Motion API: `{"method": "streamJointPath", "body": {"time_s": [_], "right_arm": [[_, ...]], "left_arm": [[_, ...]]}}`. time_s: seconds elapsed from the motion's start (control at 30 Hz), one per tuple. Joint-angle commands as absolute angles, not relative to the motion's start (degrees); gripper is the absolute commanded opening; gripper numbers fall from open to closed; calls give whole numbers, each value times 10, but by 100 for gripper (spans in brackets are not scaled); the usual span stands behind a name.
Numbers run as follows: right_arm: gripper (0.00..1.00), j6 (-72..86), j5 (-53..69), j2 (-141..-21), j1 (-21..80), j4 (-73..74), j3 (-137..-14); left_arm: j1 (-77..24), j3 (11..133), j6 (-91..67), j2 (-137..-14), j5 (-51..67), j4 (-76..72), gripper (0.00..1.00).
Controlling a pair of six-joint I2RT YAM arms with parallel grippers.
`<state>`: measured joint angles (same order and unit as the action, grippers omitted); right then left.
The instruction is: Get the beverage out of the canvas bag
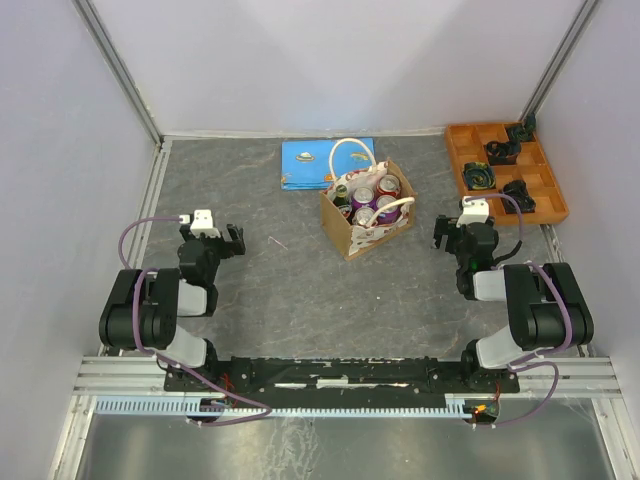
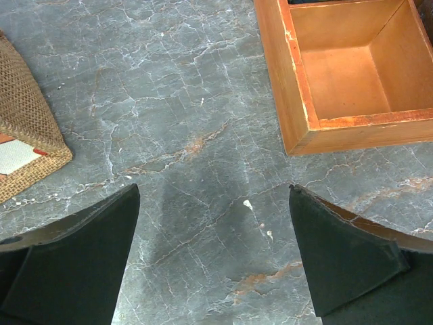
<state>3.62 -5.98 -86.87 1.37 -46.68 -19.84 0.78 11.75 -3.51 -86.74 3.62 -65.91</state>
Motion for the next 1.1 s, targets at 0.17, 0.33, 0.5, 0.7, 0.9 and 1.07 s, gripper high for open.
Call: {"method": "streamJointPath", "body": {"time_s": [0.17,0.33,0.5,0.7,0.9,1.07], "right_arm": [[99,33,-55,-867,12,-490,-211],[99,33,-55,-867,12,-490,-212],[99,33,-55,-867,12,-490,-212],[99,33,-55,-866,12,-490,-212],[99,33,-55,-867,12,-490,-212],[99,34,-55,-866,12,-490,-212]], "left_arm": [[6,125,5,-868,44,-690,99],[6,126,5,-869,43,-690,99],[6,126,4,-869,44,-690,99],[6,125,4,-868,44,-690,99],[2,224,11,-818,52,-477,99],[-29,292,37,-801,34,-380,99]]}}
